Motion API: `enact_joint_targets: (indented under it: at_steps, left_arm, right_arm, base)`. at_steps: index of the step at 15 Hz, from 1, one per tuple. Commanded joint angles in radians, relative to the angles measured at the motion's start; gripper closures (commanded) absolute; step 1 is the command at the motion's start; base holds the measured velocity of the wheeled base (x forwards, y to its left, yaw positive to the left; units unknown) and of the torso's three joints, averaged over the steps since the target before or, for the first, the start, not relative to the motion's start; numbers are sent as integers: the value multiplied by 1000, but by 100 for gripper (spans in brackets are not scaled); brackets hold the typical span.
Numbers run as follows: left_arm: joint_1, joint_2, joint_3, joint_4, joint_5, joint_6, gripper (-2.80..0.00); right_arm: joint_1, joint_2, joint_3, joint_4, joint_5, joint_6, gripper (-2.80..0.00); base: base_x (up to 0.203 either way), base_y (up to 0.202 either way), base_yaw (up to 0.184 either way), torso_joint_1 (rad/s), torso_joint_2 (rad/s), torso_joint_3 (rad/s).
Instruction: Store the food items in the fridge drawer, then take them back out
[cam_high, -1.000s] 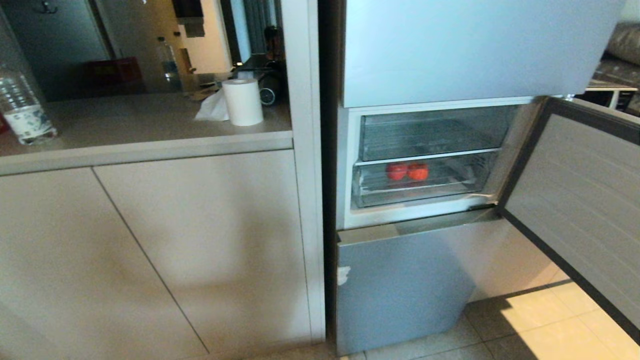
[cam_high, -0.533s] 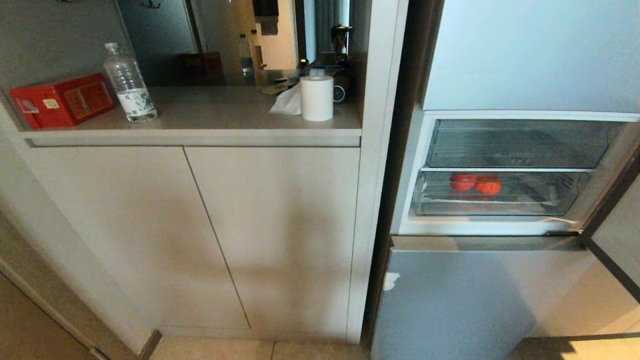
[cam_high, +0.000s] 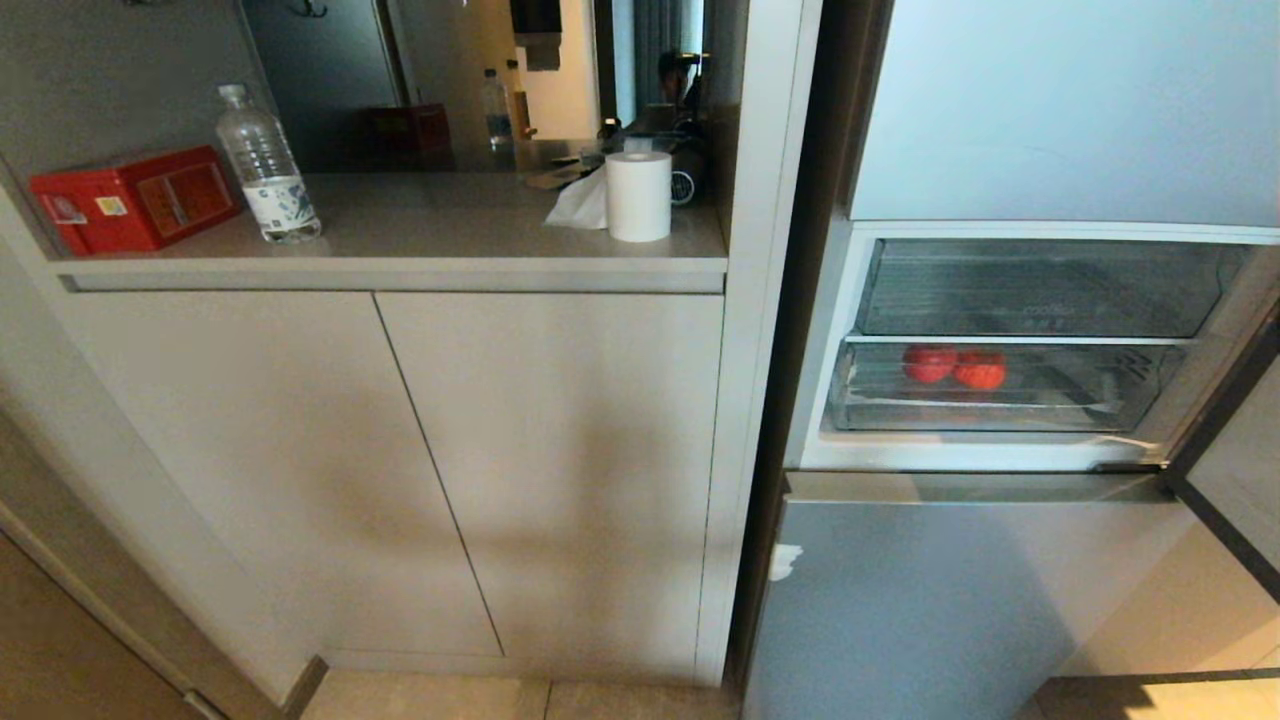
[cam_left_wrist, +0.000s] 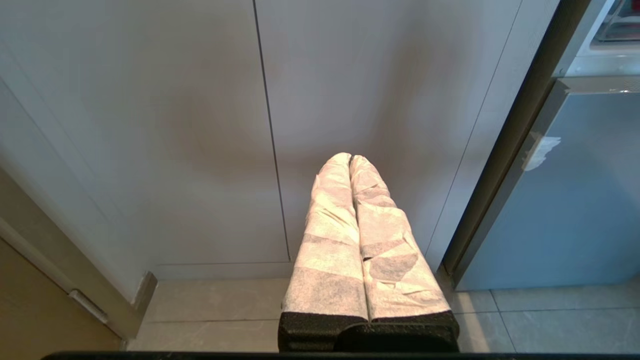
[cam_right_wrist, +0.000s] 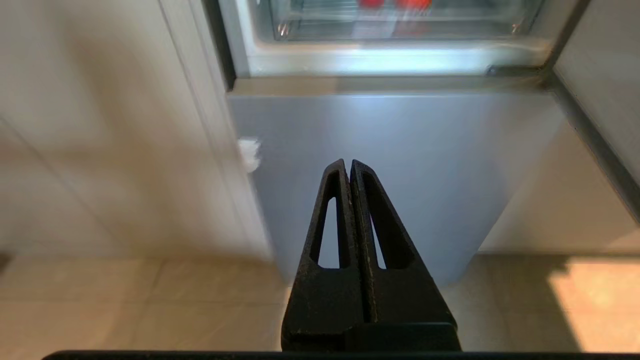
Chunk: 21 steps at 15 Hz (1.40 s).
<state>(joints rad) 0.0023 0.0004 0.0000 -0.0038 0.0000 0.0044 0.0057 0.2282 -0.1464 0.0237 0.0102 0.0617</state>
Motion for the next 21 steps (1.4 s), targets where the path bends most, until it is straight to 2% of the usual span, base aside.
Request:
enact_joint_targets:
  at_steps: [1,6,11,16,21]
  left_arm:
    - [1,-2,2,-2,0,0,0]
    - [1,-2,2,-1,0,0,0]
    - [1,-2,2,-1,0,0,0]
    - [1,-2,2,-1,0,0,0]
    - [1,-2,2,-1,0,0,0]
  right_arm:
    - [3,371,-76,-67,39,28,-280]
    - [23,983,-211,-411,97,65,-280]
    - [82,1464,-397,-809,90,76,-280]
    - [132,1775,-578,-1132,-34,70,-280]
    - [134,1948,-713,-1264,-57,3,-280]
  base:
    - [0,0,0,0,0,0]
    - [0,0,0,0,0,0]
    - [0,0,0,0,0,0]
    - [0,0,0,0,0,0]
    - [0,0,0,0,0,0]
